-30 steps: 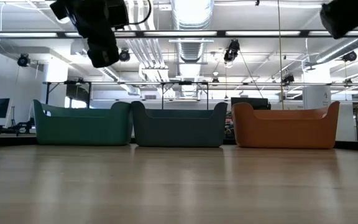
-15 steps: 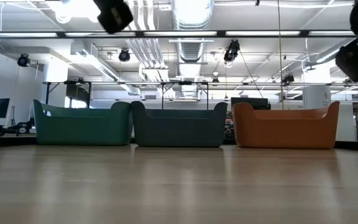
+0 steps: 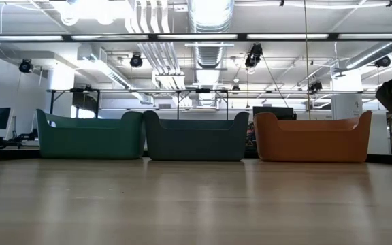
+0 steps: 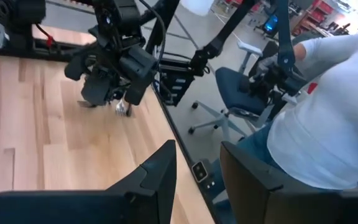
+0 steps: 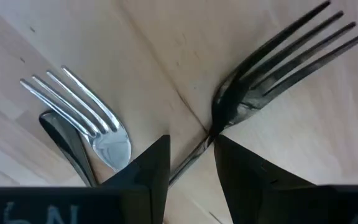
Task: Sort silverware by color (type)
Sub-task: Put the black fork into the green bin
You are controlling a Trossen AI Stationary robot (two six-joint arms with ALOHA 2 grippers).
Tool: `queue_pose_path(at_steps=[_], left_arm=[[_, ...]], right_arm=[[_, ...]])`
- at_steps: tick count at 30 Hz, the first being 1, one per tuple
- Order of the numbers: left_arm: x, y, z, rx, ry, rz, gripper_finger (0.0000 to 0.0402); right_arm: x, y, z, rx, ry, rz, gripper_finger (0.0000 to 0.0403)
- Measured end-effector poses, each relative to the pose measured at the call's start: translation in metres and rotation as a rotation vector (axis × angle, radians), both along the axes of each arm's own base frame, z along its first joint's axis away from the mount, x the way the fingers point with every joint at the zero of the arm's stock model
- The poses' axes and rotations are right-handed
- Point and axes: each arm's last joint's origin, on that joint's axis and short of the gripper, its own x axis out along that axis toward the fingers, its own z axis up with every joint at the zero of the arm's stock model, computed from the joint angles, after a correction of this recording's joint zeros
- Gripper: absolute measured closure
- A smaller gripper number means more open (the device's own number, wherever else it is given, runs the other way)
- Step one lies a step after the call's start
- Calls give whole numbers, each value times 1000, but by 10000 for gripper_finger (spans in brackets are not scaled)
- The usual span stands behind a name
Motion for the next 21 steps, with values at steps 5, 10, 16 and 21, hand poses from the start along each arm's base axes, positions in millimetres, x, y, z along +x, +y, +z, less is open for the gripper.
queue_pose_path(at_steps=[5,10,16,21], left_arm=[[-1,0,7,8,-20,12,295],[-1,1,8,22,-23,41,295],[3,4,6,63,-16,133,295],[9,6,0,110,4,223,295]], right_arm=[[-7,-6,-11,-3,-3,-20,306],[-15,-13,-21,-26,16,-40,349],[-17,-18,-20,-51,-5,-39,391],[-11,-29,-16,-58,-34,-44,392]])
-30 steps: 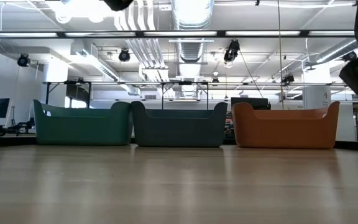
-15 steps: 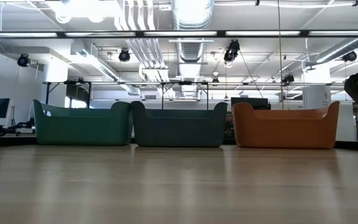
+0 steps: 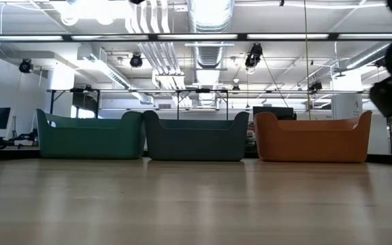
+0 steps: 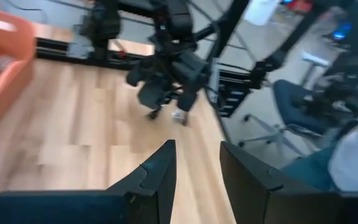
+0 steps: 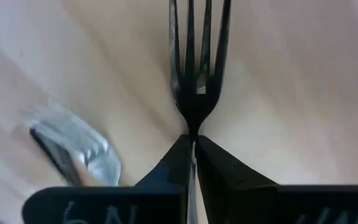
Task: Sort silverware by color (type)
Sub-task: Put the black fork into the green bin
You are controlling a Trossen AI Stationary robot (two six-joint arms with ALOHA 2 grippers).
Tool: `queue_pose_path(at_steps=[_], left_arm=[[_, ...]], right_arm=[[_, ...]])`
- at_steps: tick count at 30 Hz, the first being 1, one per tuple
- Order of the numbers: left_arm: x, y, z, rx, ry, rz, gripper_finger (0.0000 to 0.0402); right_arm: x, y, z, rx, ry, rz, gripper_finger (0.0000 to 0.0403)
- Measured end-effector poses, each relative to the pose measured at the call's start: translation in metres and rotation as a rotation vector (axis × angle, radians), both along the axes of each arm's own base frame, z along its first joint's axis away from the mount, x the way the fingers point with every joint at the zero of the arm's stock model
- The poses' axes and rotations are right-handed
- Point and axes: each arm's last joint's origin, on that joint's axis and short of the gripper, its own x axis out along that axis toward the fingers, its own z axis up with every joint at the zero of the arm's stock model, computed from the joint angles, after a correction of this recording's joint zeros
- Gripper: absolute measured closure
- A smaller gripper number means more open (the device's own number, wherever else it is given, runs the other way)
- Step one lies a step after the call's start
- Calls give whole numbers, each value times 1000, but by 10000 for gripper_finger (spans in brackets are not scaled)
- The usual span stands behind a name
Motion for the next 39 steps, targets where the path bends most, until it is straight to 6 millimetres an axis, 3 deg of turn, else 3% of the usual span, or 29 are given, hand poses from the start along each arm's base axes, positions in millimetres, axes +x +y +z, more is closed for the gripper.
queue_pose_path(at_steps=[7,10,14,20,28,34,39], left_arm=[[18,3,-23,33,93,78,295],[28,5,-37,14,166,164,295],[42,6,-60,48,254,243,295],[56,11,-76,175,272,401,295],[72,13,-84,224,57,486,295],[71,14,-102,187,-191,530,295],[66,20,-121,165,-255,574,295]], right_arm=[[11,-24,14,-72,-126,3,393],[14,-39,24,-194,-224,-19,393],[19,-57,46,-298,-383,-95,394],[31,-85,87,-419,-729,-219,394],[48,-110,140,-567,-1166,-224,394],[53,-125,152,-654,-1252,-206,394],[54,-131,155,-702,-1256,-166,394]])
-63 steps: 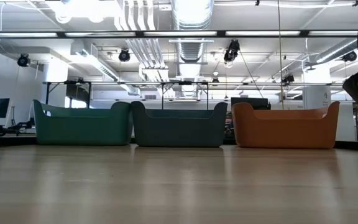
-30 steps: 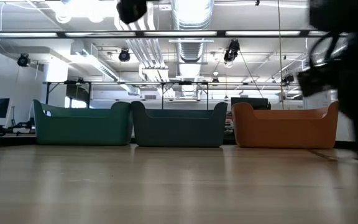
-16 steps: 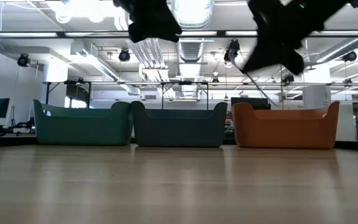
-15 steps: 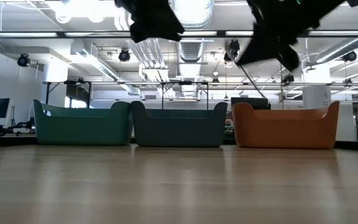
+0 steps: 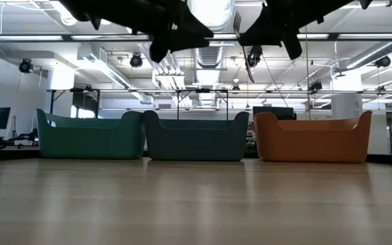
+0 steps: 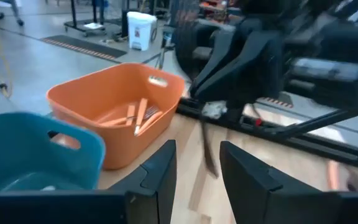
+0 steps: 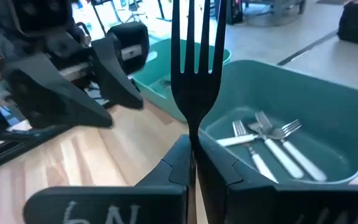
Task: Sort silverware by color (type)
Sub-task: Put the black fork into the green bin
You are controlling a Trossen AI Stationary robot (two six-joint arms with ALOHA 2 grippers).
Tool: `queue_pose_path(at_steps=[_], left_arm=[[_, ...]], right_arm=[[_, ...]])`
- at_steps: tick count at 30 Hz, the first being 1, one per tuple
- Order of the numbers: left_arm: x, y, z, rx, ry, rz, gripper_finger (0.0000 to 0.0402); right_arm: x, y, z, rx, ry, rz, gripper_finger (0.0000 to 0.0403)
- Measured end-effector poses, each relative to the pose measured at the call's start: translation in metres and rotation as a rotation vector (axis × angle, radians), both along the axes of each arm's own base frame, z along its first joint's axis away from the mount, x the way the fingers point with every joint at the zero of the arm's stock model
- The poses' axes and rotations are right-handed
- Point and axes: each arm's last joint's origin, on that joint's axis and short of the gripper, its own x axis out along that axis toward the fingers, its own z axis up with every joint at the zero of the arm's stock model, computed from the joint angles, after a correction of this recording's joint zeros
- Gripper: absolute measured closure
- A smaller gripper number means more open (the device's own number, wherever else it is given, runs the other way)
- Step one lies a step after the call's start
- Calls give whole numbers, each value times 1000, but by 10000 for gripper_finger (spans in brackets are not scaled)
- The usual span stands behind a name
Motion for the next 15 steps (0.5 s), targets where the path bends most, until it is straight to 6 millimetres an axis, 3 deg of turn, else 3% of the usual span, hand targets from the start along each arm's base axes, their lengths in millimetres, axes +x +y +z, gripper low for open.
queue_pose_path(at_steps=[8,15], left_arm=[[11,5,-9,-2,21,59,293],[35,5,-5,-3,30,45,271]], right_arm=[[2,-8,8,-101,-28,7,394],[4,-9,14,-171,-58,16,394]])
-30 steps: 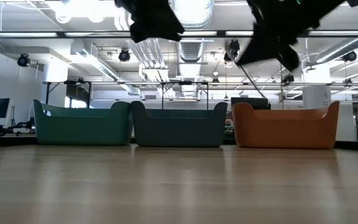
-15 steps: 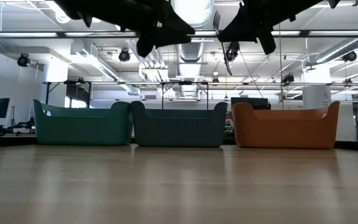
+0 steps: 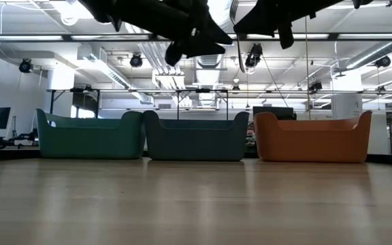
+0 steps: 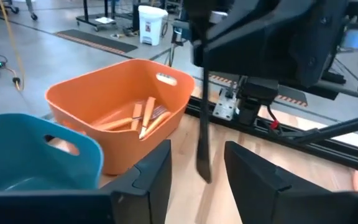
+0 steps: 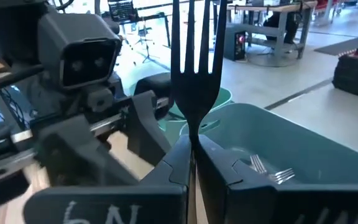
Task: Sort silverware by color (type)
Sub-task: Put the black fork into the green bin
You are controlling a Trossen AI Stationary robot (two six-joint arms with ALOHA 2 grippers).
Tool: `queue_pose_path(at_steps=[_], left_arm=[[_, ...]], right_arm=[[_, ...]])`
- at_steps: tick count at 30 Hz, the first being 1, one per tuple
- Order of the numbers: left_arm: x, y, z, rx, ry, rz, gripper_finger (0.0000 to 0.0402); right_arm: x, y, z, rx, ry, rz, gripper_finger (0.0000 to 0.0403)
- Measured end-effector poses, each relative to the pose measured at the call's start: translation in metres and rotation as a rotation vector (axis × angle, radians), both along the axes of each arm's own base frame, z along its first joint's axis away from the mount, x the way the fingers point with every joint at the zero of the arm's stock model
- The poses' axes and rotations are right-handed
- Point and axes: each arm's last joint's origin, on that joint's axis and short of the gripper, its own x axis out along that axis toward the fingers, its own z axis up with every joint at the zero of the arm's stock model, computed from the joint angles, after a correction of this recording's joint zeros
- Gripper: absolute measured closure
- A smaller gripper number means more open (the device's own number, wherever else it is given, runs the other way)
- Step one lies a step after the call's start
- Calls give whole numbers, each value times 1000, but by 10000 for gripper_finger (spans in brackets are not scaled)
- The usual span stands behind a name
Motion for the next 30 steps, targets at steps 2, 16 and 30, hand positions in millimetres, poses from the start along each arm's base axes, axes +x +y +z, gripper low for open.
queue_pose_path(at_steps=[2,16,30], left_arm=[[8,0,1,-1,7,-4,262],[19,9,4,-9,21,-36,232],[18,22,4,3,18,-9,252]], right_arm=[[0,0,0,-6,4,0,394],[1,0,6,-55,12,10,394],[3,1,17,-164,26,45,394]])
